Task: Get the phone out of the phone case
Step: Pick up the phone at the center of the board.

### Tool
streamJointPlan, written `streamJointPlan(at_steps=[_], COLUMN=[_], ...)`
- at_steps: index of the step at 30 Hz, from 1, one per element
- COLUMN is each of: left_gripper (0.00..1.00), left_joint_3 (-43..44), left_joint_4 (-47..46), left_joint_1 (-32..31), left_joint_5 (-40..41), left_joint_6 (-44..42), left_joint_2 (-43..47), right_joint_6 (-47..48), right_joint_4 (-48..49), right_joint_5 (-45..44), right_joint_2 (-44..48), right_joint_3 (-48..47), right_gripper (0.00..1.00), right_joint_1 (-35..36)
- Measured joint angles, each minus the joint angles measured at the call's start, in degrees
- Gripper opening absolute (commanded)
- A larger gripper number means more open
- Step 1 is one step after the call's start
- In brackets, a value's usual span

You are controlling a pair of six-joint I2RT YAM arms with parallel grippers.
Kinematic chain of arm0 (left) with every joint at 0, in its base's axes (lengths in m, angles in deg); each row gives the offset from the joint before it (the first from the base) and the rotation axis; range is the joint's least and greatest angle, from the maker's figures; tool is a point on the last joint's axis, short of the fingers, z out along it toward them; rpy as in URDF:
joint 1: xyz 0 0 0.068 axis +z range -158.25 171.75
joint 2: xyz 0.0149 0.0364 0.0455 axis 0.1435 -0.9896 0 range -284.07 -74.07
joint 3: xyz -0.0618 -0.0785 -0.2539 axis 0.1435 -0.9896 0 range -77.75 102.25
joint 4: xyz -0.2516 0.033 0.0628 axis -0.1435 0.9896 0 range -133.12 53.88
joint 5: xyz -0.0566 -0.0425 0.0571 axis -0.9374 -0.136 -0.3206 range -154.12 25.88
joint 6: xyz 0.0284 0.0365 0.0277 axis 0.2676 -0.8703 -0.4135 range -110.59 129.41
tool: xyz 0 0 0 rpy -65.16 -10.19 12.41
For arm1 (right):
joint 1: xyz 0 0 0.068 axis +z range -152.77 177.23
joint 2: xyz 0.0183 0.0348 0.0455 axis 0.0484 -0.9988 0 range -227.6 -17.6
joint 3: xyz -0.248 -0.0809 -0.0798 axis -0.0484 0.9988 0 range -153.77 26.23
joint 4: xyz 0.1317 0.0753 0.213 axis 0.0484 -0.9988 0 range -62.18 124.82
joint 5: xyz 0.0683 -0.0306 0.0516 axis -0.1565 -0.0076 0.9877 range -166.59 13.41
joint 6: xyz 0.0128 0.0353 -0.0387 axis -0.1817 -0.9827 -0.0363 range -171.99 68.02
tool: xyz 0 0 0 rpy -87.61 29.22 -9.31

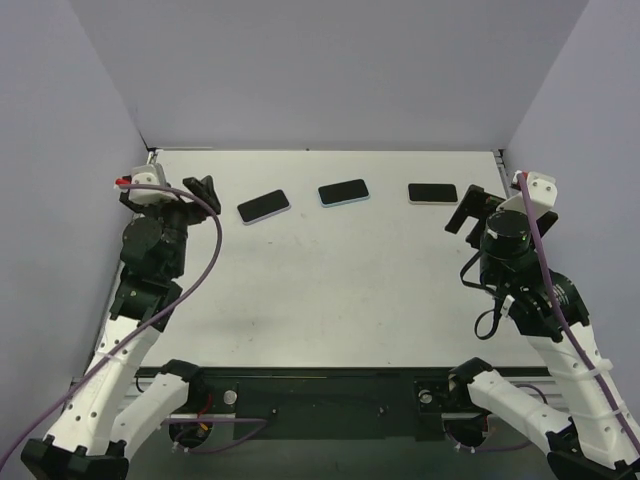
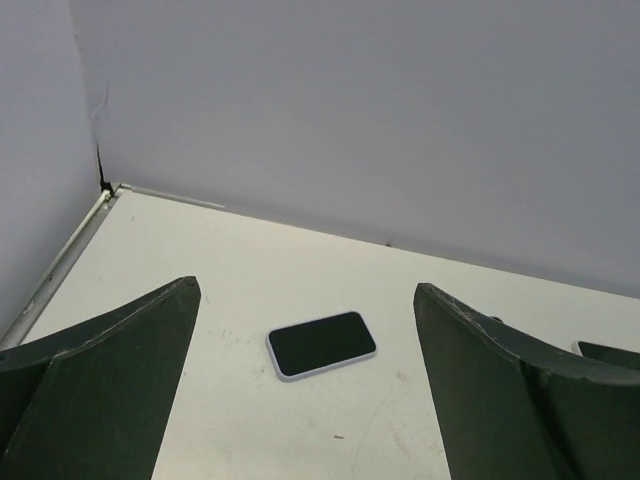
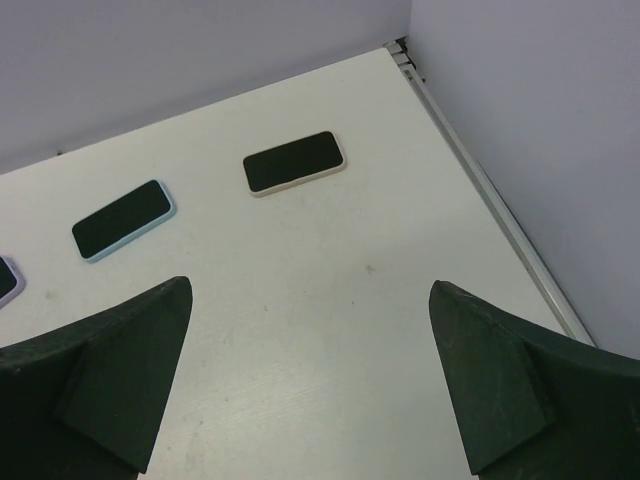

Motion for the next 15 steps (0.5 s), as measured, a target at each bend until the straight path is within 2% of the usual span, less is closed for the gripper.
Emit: streamJointPlan(at_steps=[6,10,13,14,15], left_gripper=[1.00,1.00,0.80,0.70,0.66], left_joint_3=[2.2,5.4,7.6,8.2,8.6], left_joint_4=[2.0,3.8,2.9,2.0,0.6], left_joint_1=[2.2,6.9,13.4,16.1,18.6], left_joint_5=[-2.6,-9.6,-19.1,-22.4,-25.6], left_joint_6=[4.5,12.3,20.7,23.9,27.2], left_joint_2=[-9.9,-19.7,-28.8,-32.5,-36.2], right_joint_6=[0.2,0.2,0.2,0.2,0.2], right_joint_4=[0.3,0.4,0.0,0.0,0.0], right_joint_5=[2.5,5.2,6.7,7.2,7.6], right_joint_2=[0.6,0.8,0.8,0.9,1.1], right_joint_3=[1.7,3.8,4.7,5.0,5.1], right_gripper=[1.00,1.00,1.00,1.00,1.00], right_joint_1=[0.0,0.0,0.0,0.0,0.0])
